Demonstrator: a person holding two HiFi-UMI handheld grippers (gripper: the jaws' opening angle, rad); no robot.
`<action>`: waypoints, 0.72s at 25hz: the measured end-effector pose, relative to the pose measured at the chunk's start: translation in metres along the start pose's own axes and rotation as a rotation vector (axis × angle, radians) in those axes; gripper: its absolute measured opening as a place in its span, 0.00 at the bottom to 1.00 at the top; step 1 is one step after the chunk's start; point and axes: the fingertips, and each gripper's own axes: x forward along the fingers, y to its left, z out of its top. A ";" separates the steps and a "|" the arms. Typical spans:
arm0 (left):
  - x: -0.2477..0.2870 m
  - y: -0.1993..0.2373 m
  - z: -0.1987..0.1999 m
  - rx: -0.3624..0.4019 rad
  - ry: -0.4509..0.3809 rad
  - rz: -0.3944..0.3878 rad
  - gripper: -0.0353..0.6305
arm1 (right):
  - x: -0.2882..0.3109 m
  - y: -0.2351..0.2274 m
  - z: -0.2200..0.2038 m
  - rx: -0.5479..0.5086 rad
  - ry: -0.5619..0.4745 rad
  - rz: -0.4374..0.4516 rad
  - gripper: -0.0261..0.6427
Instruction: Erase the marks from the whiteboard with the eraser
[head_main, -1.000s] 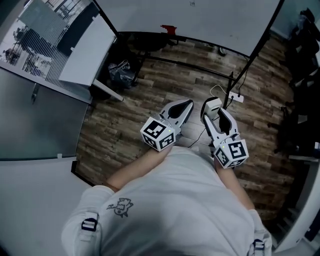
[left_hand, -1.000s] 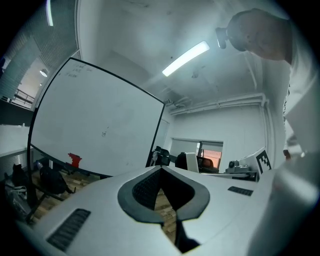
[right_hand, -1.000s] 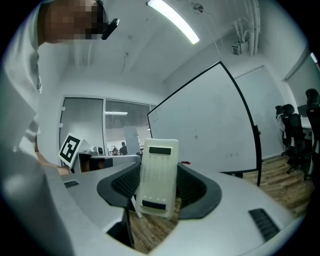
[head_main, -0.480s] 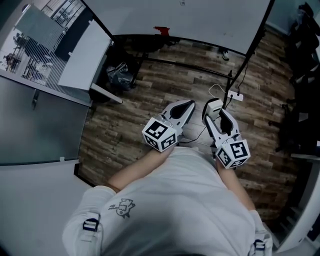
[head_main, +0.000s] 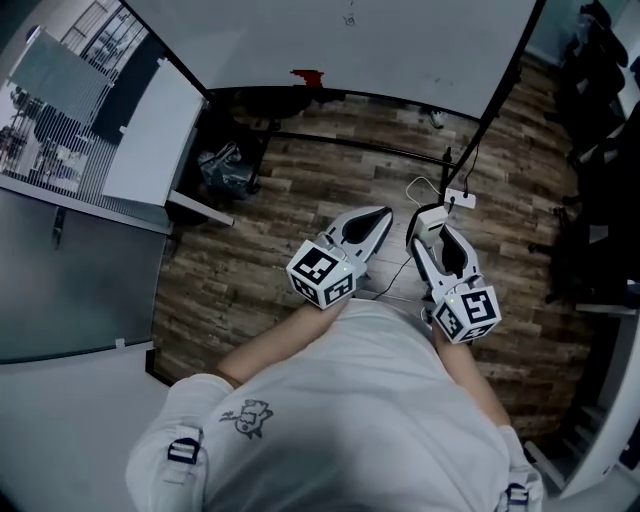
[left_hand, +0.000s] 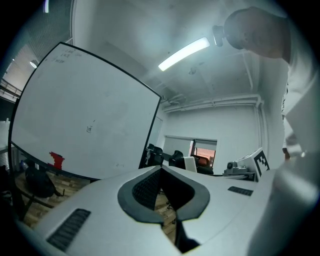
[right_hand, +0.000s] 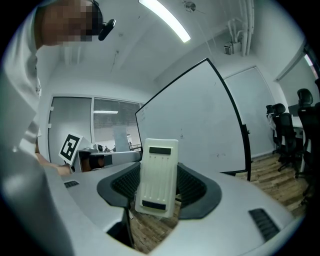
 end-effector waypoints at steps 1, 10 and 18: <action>0.002 0.008 0.002 -0.004 -0.001 0.000 0.06 | 0.006 -0.002 0.001 0.002 0.001 -0.006 0.39; 0.010 0.087 0.032 -0.006 -0.006 -0.017 0.06 | 0.091 0.006 0.013 -0.010 0.002 -0.008 0.39; -0.004 0.167 0.066 0.013 -0.001 -0.036 0.06 | 0.180 0.030 0.031 -0.024 -0.026 -0.012 0.39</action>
